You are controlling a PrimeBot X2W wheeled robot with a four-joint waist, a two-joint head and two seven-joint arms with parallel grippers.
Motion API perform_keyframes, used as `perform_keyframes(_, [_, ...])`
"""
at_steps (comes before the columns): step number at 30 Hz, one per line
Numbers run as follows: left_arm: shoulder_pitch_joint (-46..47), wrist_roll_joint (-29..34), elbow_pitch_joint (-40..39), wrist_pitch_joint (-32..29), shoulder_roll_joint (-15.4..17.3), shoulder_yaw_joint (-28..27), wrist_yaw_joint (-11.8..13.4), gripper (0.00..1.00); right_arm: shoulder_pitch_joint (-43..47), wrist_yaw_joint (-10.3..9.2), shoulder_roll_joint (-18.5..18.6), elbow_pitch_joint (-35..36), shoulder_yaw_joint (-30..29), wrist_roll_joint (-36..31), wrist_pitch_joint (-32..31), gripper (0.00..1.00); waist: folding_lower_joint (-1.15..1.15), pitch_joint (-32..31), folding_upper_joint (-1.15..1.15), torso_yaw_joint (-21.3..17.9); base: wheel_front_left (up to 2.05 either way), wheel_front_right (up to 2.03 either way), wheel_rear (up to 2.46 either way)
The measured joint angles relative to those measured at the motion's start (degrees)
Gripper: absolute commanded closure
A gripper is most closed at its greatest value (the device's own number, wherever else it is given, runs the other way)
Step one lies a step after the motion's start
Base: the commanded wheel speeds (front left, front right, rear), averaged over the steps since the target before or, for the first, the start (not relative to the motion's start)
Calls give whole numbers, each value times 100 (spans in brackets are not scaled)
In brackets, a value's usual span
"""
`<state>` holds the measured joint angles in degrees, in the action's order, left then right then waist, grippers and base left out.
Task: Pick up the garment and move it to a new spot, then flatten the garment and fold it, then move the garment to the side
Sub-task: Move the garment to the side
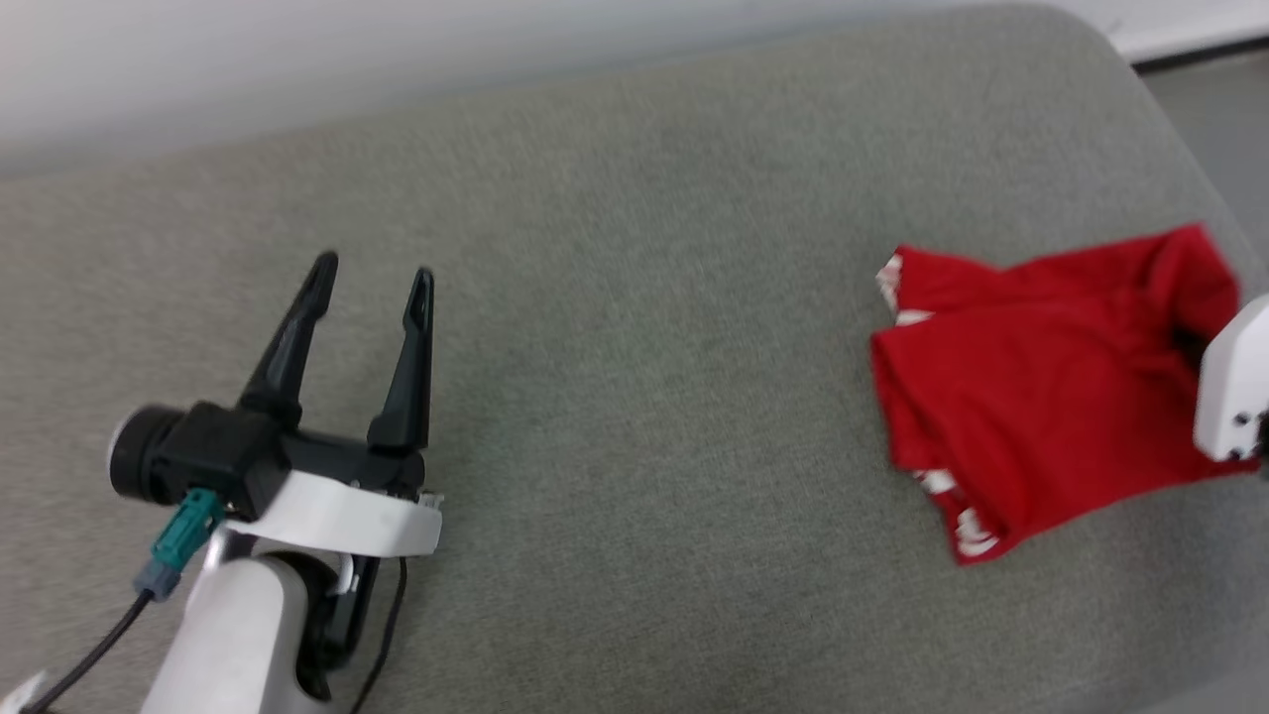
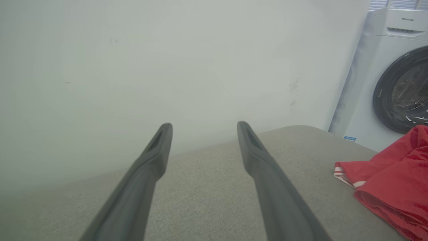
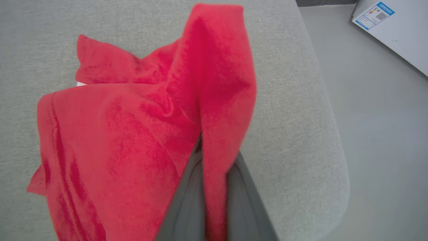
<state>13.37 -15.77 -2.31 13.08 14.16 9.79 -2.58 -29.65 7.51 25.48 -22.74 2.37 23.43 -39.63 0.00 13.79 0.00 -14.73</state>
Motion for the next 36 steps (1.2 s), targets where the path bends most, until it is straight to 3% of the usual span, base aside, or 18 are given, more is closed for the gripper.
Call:
perform_keyframes(13, [1231, 264, -709, -582, 350, 312, -202, 0, -1239, 0, 188, -962, -1666, -1249, 1516, 100, 1, 1826, 0, -464, 0, 0, 0])
perform_keyframes(19, [1473, 305, -966, -829, 515, 309, -233, 0, -1723, 0, -185, -1437, -2120, -1569, 2288, 100, 1, 2425, 0, -541, 0, 0, 0])
perform_keyframes(20, [1508, 311, -1000, -843, 527, 316, -242, 0, -1755, 0, -247, -1540, -2141, -1661, 2420, 73, 1, 2502, 0, -553, 0, 0, 0])
perform_keyframes(22, [1567, 336, -1047, -892, 546, 328, -245, 0, -1837, 0, -331, -1747, -2264, -1831, 2709, 0, 1, 2623, 0, -573, 0, 0, 0])
perform_keyframes(30, [1568, 267, -934, -822, 505, 377, -221, 0, -2013, 0, -300, -2424, -2631, -2381, 3713, 0, 0, 2491, 0, -583, 0, 0, 0])
perform_keyframes(36, [1212, 75, -603, -512, 299, 310, -42, 0, -1930, 0, -89, -2541, -2446, -2332, 4167, 0, 0, 1984, 0, -512, 0, 0, 0])
